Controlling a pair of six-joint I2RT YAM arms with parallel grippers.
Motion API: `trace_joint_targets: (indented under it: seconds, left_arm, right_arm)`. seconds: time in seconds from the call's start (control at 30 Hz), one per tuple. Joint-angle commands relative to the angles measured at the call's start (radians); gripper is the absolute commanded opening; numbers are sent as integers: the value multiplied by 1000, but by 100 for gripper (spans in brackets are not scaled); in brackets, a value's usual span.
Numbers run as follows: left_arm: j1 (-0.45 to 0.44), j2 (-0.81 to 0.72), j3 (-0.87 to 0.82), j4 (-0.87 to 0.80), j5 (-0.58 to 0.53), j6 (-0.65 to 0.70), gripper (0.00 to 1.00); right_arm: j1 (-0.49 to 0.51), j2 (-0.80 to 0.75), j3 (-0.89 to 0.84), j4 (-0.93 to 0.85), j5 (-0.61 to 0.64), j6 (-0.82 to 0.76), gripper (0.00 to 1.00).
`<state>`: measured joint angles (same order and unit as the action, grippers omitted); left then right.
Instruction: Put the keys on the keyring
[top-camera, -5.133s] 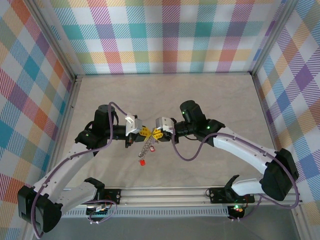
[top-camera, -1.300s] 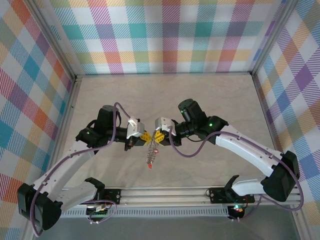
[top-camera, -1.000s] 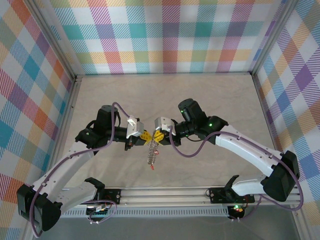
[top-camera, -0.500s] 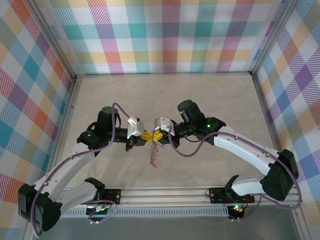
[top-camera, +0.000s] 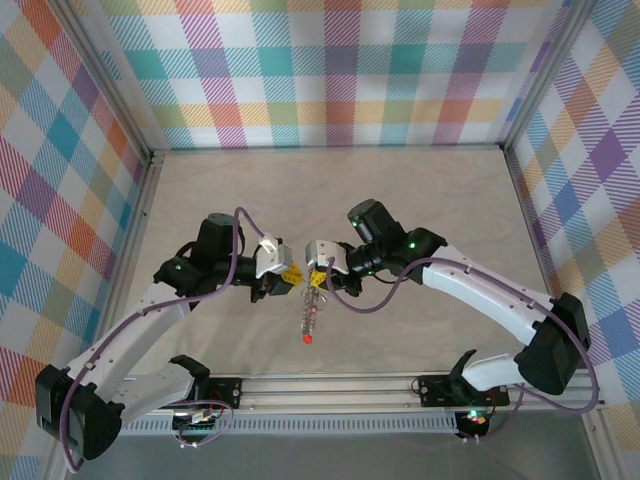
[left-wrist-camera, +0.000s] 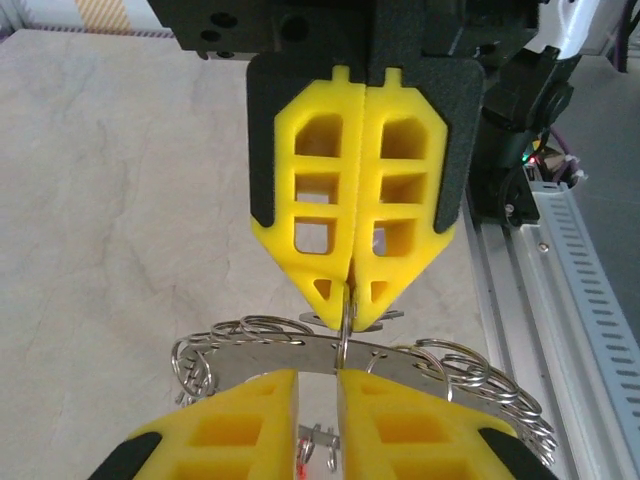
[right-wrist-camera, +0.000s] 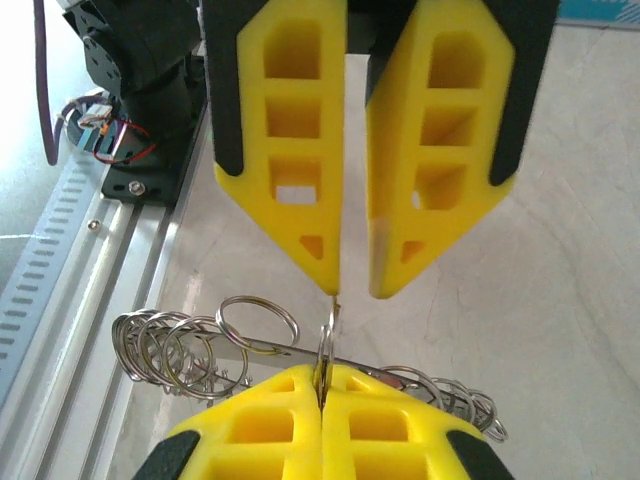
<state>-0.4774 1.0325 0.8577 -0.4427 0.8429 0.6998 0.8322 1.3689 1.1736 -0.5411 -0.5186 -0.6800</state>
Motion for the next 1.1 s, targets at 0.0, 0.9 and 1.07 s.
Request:
trace_joint_targets:
  seconds: [0.0, 0.9, 1.07]
  left_arm:
    - [-11, 14, 44, -11, -16, 5, 18]
    - [-35, 69, 53, -35, 52, 30, 26]
    - [-36, 50, 50, -31, 47, 27, 5]
  right_arm:
    - [7, 9, 50, -35, -14, -46, 0]
    - [11, 31, 56, 41, -35, 20, 0]
    - [13, 42, 61, 45, -36, 21, 0]
